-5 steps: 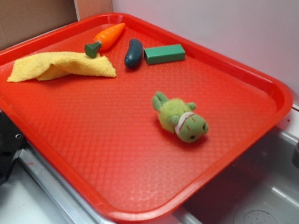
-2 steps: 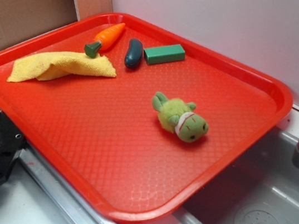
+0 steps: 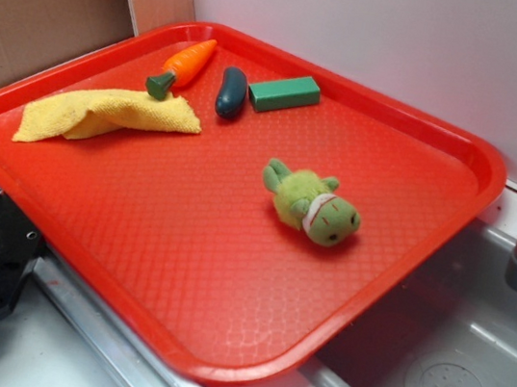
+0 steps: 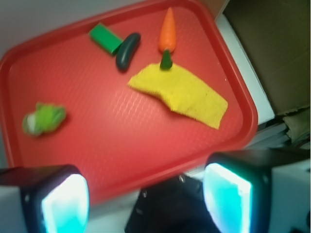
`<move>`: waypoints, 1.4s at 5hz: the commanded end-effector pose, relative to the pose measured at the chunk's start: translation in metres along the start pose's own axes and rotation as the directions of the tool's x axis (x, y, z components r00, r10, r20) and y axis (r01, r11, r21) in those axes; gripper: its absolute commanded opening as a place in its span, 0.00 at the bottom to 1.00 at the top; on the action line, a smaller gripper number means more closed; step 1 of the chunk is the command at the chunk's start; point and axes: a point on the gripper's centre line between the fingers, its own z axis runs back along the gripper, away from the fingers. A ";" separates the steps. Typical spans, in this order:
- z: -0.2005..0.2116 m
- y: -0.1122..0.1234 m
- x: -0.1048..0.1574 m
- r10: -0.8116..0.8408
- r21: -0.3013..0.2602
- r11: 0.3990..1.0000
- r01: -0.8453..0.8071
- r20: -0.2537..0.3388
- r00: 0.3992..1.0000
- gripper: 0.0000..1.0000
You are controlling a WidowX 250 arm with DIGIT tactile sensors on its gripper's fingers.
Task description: Grab the carrot.
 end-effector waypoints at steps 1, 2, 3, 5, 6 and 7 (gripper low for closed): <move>-0.057 0.012 0.055 0.135 0.009 0.991 -0.135 0.038 0.990 1.00; -0.083 0.015 0.076 0.179 0.059 0.982 -0.181 0.040 0.983 1.00; -0.122 0.024 0.107 0.226 0.083 0.971 -0.226 0.009 0.974 1.00; -0.172 0.042 0.141 0.219 0.104 0.971 -0.214 -0.043 0.975 1.00; -0.194 0.051 0.143 0.220 0.125 0.970 -0.210 -0.079 0.972 1.00; -0.205 0.059 0.144 0.223 0.108 0.971 -0.211 -0.105 0.969 1.00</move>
